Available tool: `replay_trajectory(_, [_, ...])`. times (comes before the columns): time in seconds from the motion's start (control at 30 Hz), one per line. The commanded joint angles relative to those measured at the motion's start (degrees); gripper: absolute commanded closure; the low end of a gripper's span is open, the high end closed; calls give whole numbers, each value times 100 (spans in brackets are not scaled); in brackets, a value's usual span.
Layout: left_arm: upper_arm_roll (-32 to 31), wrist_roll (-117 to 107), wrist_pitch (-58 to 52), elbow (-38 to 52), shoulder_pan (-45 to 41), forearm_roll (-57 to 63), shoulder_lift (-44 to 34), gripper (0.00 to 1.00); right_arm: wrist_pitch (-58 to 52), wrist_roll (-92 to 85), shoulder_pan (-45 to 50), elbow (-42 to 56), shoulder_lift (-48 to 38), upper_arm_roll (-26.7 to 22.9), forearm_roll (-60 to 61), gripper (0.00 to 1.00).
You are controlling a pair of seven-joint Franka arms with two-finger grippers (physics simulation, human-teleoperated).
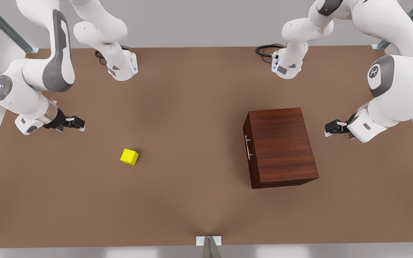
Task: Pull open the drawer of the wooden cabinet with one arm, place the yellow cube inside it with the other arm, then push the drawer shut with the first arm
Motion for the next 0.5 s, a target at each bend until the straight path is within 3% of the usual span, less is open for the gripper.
replay_trajectory(0.0, [-11, -44, 7, -4, -4, 31, -8, 0, 259, -109, -24, 20, 11, 11, -4, 0])
replay_trajectory(0.07, [-19, -158, -19, 5, -206, 119, 10, 0, 250, -109, -32, 20, 11, -7, -4, 0])
replay_trajectory(0.2, [-28, -2126, -178, -241, -1796, 374, 98, 0, 171, -118, -41, 81, 28, -42, 5, 0])
replay_trajectory(0.27, [-28, -3461, 182, -233, -2579, 1051, 519, 0, 163, -118, -41, 81, 28, -51, 5, 0])
replay_trajectory(0.47, [-28, -5633, 1755, -268, -3106, 955, 1346, 0, -66, -109, -50, 248, 160, -86, 5, 0])
